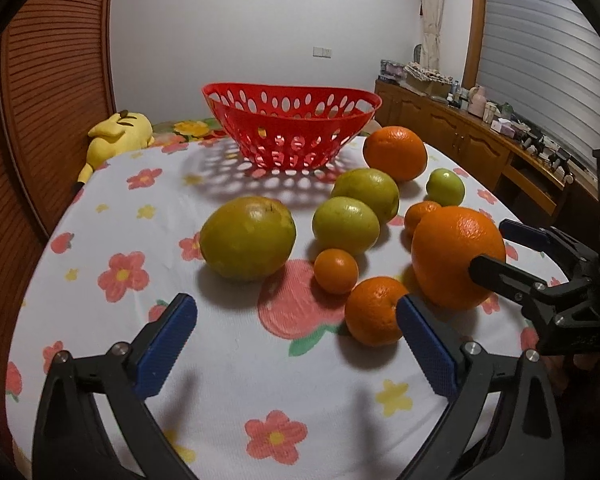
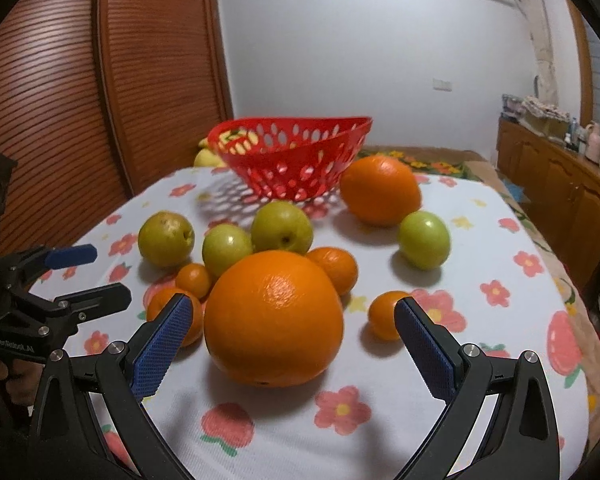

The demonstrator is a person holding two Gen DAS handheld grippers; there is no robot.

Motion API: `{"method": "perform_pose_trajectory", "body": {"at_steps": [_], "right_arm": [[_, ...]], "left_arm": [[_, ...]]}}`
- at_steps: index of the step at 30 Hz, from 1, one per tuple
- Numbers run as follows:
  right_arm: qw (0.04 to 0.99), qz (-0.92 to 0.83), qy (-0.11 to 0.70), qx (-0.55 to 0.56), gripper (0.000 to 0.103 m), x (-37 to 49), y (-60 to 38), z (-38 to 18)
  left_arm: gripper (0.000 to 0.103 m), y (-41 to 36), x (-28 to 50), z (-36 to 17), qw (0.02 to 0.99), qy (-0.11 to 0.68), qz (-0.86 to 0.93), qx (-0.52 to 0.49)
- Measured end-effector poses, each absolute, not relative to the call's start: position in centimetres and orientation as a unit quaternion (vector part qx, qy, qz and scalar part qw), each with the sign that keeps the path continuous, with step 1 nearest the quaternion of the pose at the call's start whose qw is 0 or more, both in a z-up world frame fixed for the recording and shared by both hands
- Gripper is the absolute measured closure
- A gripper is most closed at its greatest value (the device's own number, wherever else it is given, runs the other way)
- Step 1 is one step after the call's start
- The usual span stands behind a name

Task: Organize fruits
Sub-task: 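Grasp a tangerine with the left tool while the right tool grasps the large orange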

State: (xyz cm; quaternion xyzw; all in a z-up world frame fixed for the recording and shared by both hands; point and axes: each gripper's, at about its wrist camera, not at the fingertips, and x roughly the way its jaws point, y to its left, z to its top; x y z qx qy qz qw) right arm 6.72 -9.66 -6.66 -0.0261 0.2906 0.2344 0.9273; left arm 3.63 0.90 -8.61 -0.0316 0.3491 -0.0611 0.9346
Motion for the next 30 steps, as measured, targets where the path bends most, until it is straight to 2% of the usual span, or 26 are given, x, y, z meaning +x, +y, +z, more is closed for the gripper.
{"method": "perform_pose_trajectory", "body": {"at_steps": [7, 10, 14, 20, 23, 30], "right_arm": [[0.915, 0.253, 0.312, -0.035, 0.001, 7.7, -8.9, -7.6], [0.910, 0.260, 0.322, -0.039, 0.002, 8.2, -8.6, -7.9], [0.907, 0.265, 0.324, -0.051, 0.002, 8.4, -8.1, -7.9], [0.899, 0.267, 0.340, -0.072, 0.018, 8.6, -7.4, -8.4], [0.898, 0.272, 0.340, -0.067, 0.018, 8.7, -7.6, -8.3], [0.901, 0.278, 0.330, -0.043, 0.019, 8.6, -9.1, -7.3]], "left_arm": [[0.007, 1.1, 3.7, -9.0, 0.930, 0.356, -0.076, -0.044], [0.014, 1.1, 3.7, -9.1, 0.929, 0.358, -0.081, -0.047], [0.018, 1.2, 3.7, -9.3, 0.927, 0.361, -0.088, -0.057], [0.018, 0.7, 3.9, -9.1, 0.924, 0.363, -0.108, -0.057], [0.019, 0.1, 4.3, -9.1, 0.919, 0.368, -0.128, -0.056], [0.029, -1.8, 5.6, -9.5, 0.905, 0.391, -0.162, -0.037]]}}
